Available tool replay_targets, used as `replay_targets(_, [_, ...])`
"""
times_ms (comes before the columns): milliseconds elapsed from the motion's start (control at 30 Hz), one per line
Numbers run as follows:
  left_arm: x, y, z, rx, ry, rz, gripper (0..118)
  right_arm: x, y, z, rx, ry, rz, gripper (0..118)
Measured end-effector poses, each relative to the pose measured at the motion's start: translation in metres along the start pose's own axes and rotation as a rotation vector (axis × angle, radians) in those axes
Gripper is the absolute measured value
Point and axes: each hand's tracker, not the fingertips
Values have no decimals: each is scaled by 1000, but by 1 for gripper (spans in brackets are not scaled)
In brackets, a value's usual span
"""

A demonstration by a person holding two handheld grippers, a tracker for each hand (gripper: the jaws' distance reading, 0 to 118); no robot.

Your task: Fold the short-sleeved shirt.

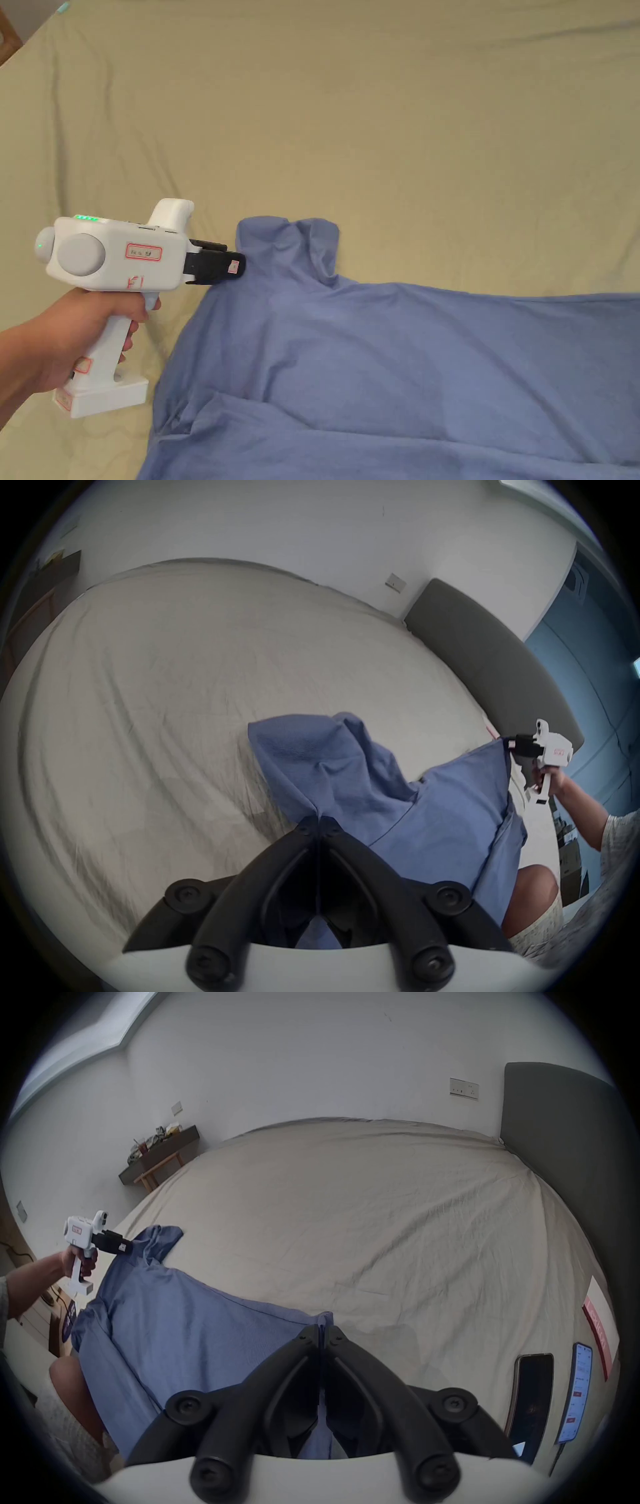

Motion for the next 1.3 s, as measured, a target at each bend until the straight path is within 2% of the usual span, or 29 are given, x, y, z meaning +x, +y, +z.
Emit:
replay_targets(200, [7, -6, 32, 68, -48, 54, 0, -3, -2, 20, 30, 25, -33, 1])
replay_targets(667, [63, -63, 129, 224, -59, 58, 0, -25, -39, 98, 92, 61, -80, 1])
replay_targets(1300, [102, -180, 213, 276, -41, 46, 0, -50, -125, 189, 46, 101, -66, 1])
